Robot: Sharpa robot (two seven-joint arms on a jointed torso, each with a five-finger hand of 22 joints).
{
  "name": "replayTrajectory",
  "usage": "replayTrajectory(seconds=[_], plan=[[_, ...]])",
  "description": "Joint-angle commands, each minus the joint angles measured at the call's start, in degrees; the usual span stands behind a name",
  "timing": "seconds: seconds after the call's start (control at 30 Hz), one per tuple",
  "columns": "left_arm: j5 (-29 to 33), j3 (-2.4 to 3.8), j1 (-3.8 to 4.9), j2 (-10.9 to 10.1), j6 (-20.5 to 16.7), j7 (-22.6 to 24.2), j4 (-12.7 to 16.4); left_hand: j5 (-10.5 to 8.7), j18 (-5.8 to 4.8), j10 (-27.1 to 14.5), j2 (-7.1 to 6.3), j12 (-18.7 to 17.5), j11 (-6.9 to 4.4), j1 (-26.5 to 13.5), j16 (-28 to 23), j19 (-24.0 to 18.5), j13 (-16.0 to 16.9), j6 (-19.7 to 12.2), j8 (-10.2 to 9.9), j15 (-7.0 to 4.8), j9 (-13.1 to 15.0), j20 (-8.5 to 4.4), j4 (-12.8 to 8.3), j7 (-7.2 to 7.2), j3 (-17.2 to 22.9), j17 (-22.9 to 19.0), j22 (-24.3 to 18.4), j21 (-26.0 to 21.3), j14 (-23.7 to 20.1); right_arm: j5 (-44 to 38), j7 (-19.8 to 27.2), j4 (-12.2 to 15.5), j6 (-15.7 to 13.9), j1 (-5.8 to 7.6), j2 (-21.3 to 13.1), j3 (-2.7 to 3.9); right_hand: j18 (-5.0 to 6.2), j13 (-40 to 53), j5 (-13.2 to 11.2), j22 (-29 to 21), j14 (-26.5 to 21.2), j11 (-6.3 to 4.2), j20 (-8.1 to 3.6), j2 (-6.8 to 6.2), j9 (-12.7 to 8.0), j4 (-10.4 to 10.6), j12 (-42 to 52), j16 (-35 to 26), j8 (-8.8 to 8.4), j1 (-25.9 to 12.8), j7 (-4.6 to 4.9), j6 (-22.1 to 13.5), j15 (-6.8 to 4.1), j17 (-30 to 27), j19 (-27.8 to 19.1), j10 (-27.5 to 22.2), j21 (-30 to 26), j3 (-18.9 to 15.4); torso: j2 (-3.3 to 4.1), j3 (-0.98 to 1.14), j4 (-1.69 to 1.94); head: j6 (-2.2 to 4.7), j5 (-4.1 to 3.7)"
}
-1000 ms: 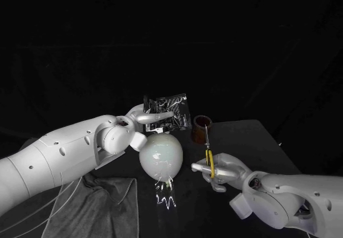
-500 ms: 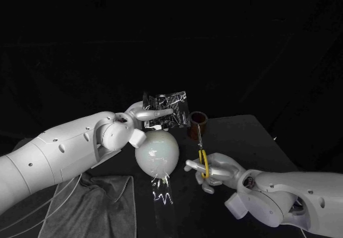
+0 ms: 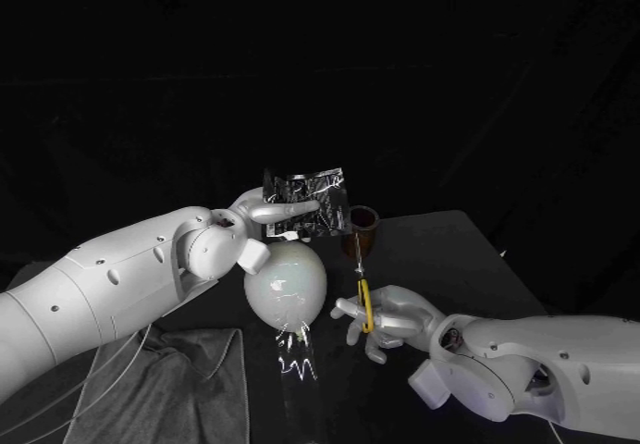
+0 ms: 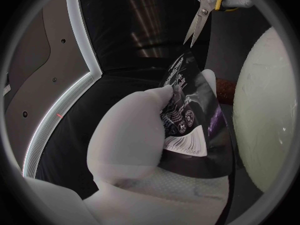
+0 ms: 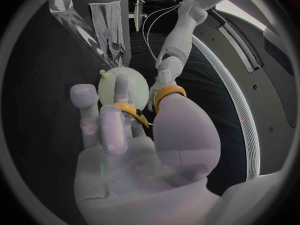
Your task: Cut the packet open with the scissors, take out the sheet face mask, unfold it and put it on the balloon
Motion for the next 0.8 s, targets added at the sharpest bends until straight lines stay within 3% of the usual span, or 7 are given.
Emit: replayTrajectory(seconds=[0.03, 0.23, 0.4, 0.63, 0.8], plan=[[0.6, 0.11, 0.08, 0.4, 1.3, 0.0, -0.2, 0.39, 0.85, 0.1, 0.26, -0.3, -0.21, -0.2, 0.4, -0.4, 0.0, -0.2, 0.1, -0.09, 6.6, 0.13, -0.5, 0.22, 0.7, 0.2, 0.2, 0.4, -0.4, 0.4, -0.6, 0.2, -1.5, -0.06, 0.2, 0.02, 0.85, -1.0, 0.0, -0.1, 0.5, 0.35, 0.16, -1.22, -0.3, 0.0, -1.4, 0.1, 0.14, -0.9, 6.24, -7.1, 0.58, -0.2, 0.0, -0.9, -0.3, -0.6, 0.05, 0.05, -0.07, -0.18, -0.16], [0.7, 0.12, 0.07, 0.7, 1.5, -0.2, -0.1, 0.38, 0.86, 0.1, 0.22, -0.3, -0.2, -0.4, 0.8, -0.6, 0.1, -0.2, 0.1, -0.09, 6.7, 0.13, -0.7, 0.23, 0.9, 0.4, 0.5, 0.9, -0.3, -0.3, -1.4, 0.3, -1.1, -0.08, 0.6, 0.03, 1.07, -3.9, 0.2, -0.5, -0.1, 0.86, 0.64, -3.79, -1.2, 0.1, -4.7, -0.2, 0.27, -2.0, 6.8, -8.1, 1.12, -0.9, -1.0, -1.2, -1.6, -2.5, 0.01, 0.09, 0.07, -0.52, -0.16], [0.8, 0.13, 0.07, 0.8, 1.7, -0.4, 0.0, 0.38, 0.86, 0.1, 0.22, -0.3, -0.2, -0.4, 0.8, -0.6, 0.1, -0.2, 0.1, -0.09, 6.7, 0.13, -0.7, 0.23, 0.9, 0.4, 0.5, 0.9, -0.3, -0.7, -1.7, 0.4, -1.0, -0.08, 0.7, 0.03, 1.18, -5.3, 0.5, -0.8, -0.5, 1.36, 0.97, -5.78, -1.8, 0.1, -6.4, -0.3, -0.01, -2.4, 7.31, -10.2, 1.53, -1.3, -1.6, -1.8, -2.4, -4.1, -0.05, 0.01, 0.12, -0.74, -0.32], [0.8, 0.13, 0.07, 1.0, 1.8, -0.6, -0.1, 0.38, 0.86, 0.1, 0.22, -0.3, -0.2, -0.4, 0.9, -0.6, 0.1, -0.2, 0.1, -0.09, 6.8, 0.13, -0.7, 0.24, 1.0, 0.4, 0.6, 1.0, -0.3, -1.9, -2.1, 0.6, -0.6, -0.09, 0.8, 0.03, 1.26, -6.4, 0.7, -0.9, -0.7, 1.67, 1.19, -6.63, -2.0, 0.2, -7.7, -0.3, 0.21, -2.6, 7.5, -11.1, 1.77, -1.5, -2.0, -2.7, -2.9, -4.8, -0.03, 0.0, 0.06, -0.68, -0.23], [0.7, 0.13, 0.07, 1.0, 2.2, -1.0, 0.1, 0.38, 0.87, 0.1, 0.21, -0.3, -0.2, -0.5, 1.1, -0.7, 0.1, -0.3, 0.1, -0.09, 6.8, 0.14, -0.8, 0.24, 1.1, 0.5, 0.7, 1.3, -0.3, -2.4, -2.2, 0.7, -0.4, -0.09, 1.0, 0.04, 1.26, -6.8, 0.7, -0.9, -0.8, 1.74, 1.3, -6.4, -2.1, 0.2, -8.1, -0.2, 0.5, -2.5, 7.56, -11.2, 1.85, -1.4, -2.1, -2.6, -2.8, -4.7, -0.05, 0.05, 0.13, -0.7, -0.18]])
